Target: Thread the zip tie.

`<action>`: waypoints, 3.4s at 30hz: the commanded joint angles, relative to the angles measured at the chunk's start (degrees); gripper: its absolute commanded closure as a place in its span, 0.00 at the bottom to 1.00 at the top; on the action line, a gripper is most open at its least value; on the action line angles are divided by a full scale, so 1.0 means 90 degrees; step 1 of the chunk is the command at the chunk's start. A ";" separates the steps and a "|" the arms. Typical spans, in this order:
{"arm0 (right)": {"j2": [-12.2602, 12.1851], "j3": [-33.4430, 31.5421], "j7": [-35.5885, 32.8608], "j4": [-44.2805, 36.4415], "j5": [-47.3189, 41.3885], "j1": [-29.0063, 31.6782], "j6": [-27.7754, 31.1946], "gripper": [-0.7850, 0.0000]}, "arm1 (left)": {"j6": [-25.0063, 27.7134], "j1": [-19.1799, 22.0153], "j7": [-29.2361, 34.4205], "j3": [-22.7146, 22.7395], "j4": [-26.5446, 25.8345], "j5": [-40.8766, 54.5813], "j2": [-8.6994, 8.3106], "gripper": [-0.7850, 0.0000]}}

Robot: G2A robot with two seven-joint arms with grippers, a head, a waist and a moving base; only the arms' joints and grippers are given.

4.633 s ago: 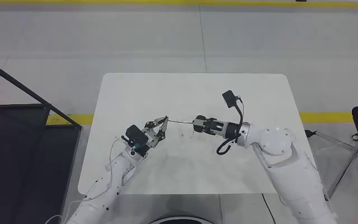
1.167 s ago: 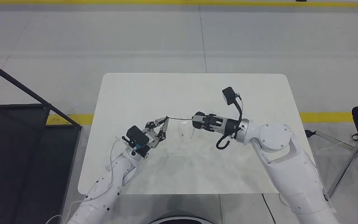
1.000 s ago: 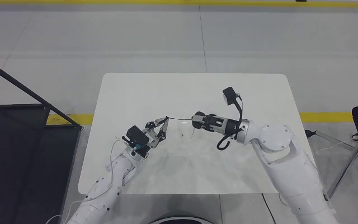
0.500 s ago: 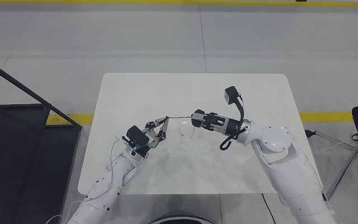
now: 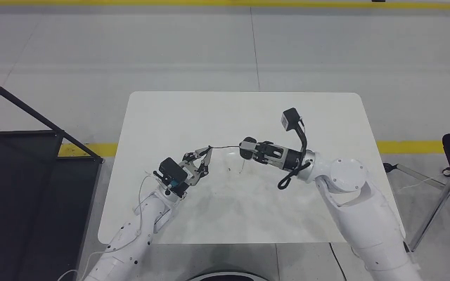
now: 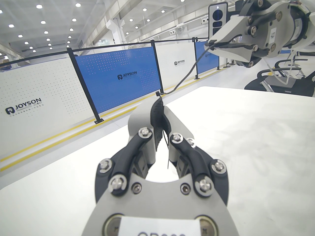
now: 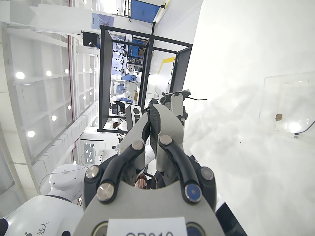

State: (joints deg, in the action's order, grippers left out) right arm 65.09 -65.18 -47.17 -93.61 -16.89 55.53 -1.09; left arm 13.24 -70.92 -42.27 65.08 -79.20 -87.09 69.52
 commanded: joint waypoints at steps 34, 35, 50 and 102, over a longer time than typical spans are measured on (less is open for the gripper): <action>0.0070 0.0383 -0.0027 0.0151 0.0629 -0.0306 -0.0501 1.00 | 0.0000 0.0000 0.0000 0.0000 0.0000 0.0000 0.0000 1.00; 0.0073 0.0404 -0.0016 0.0158 0.0680 -0.0325 -0.0558 1.00 | 0.0000 0.0000 0.0000 0.0000 0.0000 0.0000 0.0000 1.00; 0.0102 0.0591 0.0013 0.0199 0.1104 -0.0510 -0.1141 1.00 | -0.0127 -0.0082 0.0123 0.0055 -0.0174 0.0075 0.0008 1.00; 0.0110 0.0428 0.0071 0.0098 0.1110 -0.0360 -0.1117 1.00 | -0.0484 -0.0076 -0.0292 0.0006 0.0009 -0.0732 0.0101 1.00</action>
State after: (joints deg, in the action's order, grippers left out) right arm 66.08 -61.33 -46.53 -92.72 -6.91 52.29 -11.14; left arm 8.89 -71.61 -44.83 65.12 -79.14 -93.65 70.43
